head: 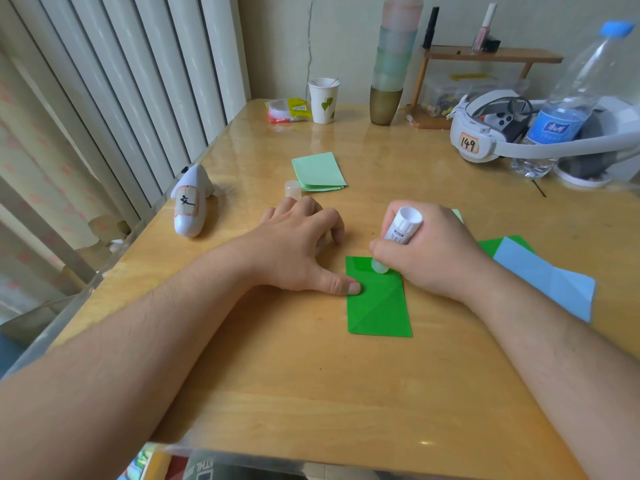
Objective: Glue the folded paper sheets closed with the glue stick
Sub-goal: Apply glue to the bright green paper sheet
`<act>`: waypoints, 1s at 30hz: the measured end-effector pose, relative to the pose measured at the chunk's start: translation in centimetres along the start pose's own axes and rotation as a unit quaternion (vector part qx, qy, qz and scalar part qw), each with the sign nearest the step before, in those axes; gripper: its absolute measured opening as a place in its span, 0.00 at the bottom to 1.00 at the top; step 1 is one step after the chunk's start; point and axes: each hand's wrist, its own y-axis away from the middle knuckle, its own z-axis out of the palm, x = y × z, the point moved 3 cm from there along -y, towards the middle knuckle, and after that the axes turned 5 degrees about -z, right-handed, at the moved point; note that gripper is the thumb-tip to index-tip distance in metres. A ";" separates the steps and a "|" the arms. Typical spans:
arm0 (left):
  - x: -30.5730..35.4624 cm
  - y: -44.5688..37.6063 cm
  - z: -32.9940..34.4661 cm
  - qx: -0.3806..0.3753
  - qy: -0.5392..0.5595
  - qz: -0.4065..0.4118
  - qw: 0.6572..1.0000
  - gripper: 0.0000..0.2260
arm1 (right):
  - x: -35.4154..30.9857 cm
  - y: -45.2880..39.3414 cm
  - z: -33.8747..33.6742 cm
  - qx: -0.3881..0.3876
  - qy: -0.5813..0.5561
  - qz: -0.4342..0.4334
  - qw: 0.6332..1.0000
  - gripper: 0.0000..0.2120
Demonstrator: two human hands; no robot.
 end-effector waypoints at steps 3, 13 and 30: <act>0.1 0.0 0.0 0.004 0.000 -0.003 1.000 0.37 | -0.6 0.0 0.4 0.001 0.017 -0.013 1.000 0.14; 0.2 0.0 0.0 0.005 0.000 -0.009 1.000 0.35 | -1.5 -0.2 1.6 -0.031 -0.012 -0.048 0.998 0.13; -0.1 0.2 0.0 -0.004 0.003 0.004 1.000 0.33 | 1.3 0.6 -0.8 -0.069 -0.060 -0.054 0.994 0.08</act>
